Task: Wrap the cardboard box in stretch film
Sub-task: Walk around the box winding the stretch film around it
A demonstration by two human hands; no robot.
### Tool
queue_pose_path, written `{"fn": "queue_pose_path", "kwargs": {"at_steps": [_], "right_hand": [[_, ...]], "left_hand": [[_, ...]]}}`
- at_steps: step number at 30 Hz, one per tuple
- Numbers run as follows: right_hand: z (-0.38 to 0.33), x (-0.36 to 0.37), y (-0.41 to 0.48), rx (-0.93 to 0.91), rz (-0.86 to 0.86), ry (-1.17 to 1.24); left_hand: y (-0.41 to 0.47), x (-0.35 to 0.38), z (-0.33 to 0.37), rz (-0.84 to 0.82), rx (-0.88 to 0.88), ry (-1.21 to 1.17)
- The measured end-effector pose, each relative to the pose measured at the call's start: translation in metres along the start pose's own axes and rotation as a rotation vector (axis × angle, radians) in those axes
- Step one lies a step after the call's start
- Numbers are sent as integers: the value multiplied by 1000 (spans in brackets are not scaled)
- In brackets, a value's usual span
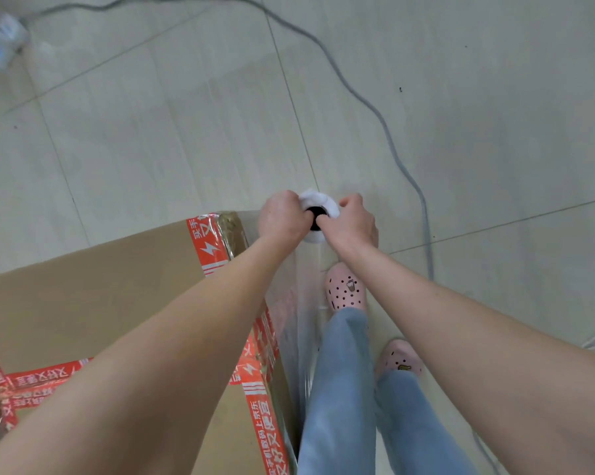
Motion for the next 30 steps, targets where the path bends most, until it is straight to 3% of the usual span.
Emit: {"fn": "queue_pose_path", "kwargs": {"at_steps": [2, 6, 10, 12, 14, 17, 20, 23, 30], "right_hand": [[-3, 7, 1, 6, -19, 10], [-33, 11, 10, -163, -26, -126], [-51, 7, 14, -228, -27, -121], [-40, 7, 15, -80, -43, -27], [-26, 11, 12, 73, -71, 123], [-21, 18, 9, 97, -92, 154], [-21, 18, 13, 73, -80, 107], [-34, 12, 15, 12, -57, 24], [-75, 17, 32, -85, -5, -89]], "left_hand": [[1, -1, -10, -7, -36, -37], [5, -2, -28, -18, -154, -201], [6, -3, -29, -142, -295, -368], [12, -9, -24, -146, -236, -297], [19, -19, -12, -108, -77, -51], [23, -22, 12, -93, 177, 226], [29, -19, 24, -104, 303, 408], [35, -23, 22, -96, 305, 425], [64, -50, -6, -19, 121, 188]]}}
Point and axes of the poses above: each hand's wrist, its own y-axis towards the middle knuckle, its own x-axis out of the palm, z = x × y, the point moved 7 cm from there along y, towards the middle knuckle, and after that the axes turned 4 degrees about y, right-handed, at the moved point
